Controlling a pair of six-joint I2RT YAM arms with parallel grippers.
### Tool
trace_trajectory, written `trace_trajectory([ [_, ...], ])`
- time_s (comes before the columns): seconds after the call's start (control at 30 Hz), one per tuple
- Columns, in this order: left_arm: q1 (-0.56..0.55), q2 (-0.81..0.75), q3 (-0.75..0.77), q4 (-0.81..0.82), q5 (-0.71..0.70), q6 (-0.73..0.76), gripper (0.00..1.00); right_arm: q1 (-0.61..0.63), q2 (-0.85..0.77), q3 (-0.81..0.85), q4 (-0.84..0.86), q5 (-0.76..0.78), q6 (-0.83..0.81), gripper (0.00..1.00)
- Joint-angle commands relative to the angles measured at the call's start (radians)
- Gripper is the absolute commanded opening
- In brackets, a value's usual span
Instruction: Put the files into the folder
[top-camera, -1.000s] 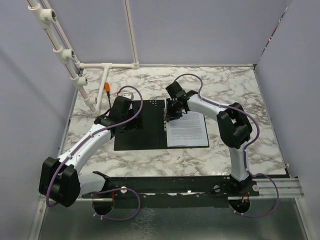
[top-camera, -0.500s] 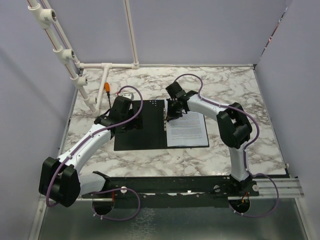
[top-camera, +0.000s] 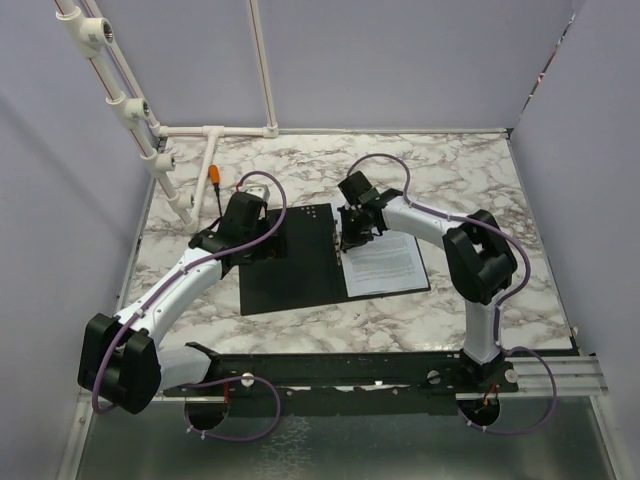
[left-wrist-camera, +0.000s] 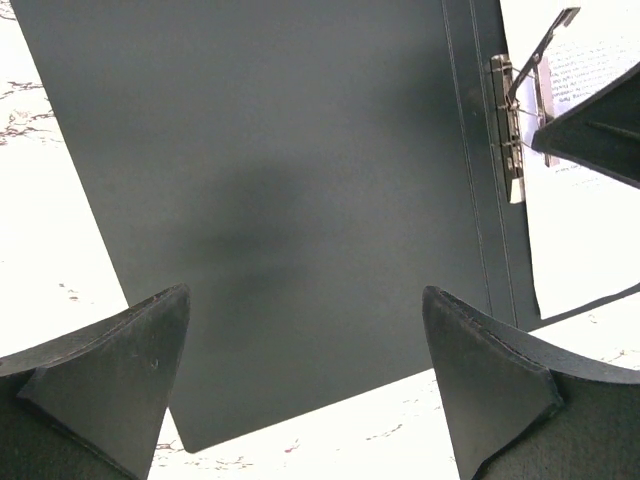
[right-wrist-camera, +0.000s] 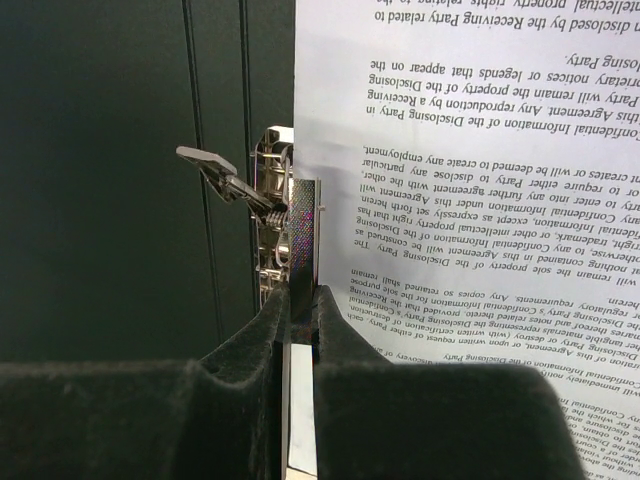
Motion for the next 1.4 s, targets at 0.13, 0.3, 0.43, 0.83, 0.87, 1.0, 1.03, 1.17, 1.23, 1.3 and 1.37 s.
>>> trace_trajectory([
  [0.13,-0.015,0.026,-0.020,0.023,0.063,-0.027,0.99,0.009,-0.096,-0.080,0.010,-0.032,-0.113,0.01],
  [0.3,-0.047,0.038,-0.036,0.032,0.070,-0.088,0.99,0.009,-0.112,-0.095,-0.006,-0.051,-0.170,0.01],
  [0.43,-0.089,0.056,-0.042,0.043,0.040,-0.134,0.99,0.009,-0.114,-0.108,-0.007,-0.065,-0.194,0.01],
  [0.83,-0.146,0.158,-0.044,0.094,0.004,-0.226,0.99,0.009,-0.129,-0.162,0.014,-0.073,-0.199,0.02],
  [0.87,-0.148,0.165,-0.043,0.098,0.004,-0.230,0.99,0.008,-0.133,-0.167,0.019,-0.072,-0.199,0.03],
  [1.0,-0.161,0.193,-0.041,0.114,-0.001,-0.240,0.99,0.008,-0.133,-0.181,0.031,-0.077,-0.193,0.08],
  [1.03,-0.164,0.198,-0.041,0.115,-0.003,-0.243,0.99,0.008,-0.130,-0.183,0.035,-0.079,-0.191,0.09],
  [1.17,-0.168,0.216,-0.050,0.125,-0.011,-0.252,0.99,0.009,-0.131,-0.193,0.048,-0.084,-0.185,0.12],
  [1.23,-0.169,0.223,-0.054,0.130,-0.012,-0.255,0.99,0.008,-0.129,-0.195,0.050,-0.083,-0.184,0.13],
  [1.3,-0.169,0.230,-0.057,0.134,-0.013,-0.257,0.99,0.008,-0.128,-0.199,0.057,-0.084,-0.182,0.15],
  [1.37,-0.169,0.235,-0.059,0.137,-0.013,-0.260,0.99,0.008,-0.124,-0.201,0.059,-0.084,-0.182,0.16],
])
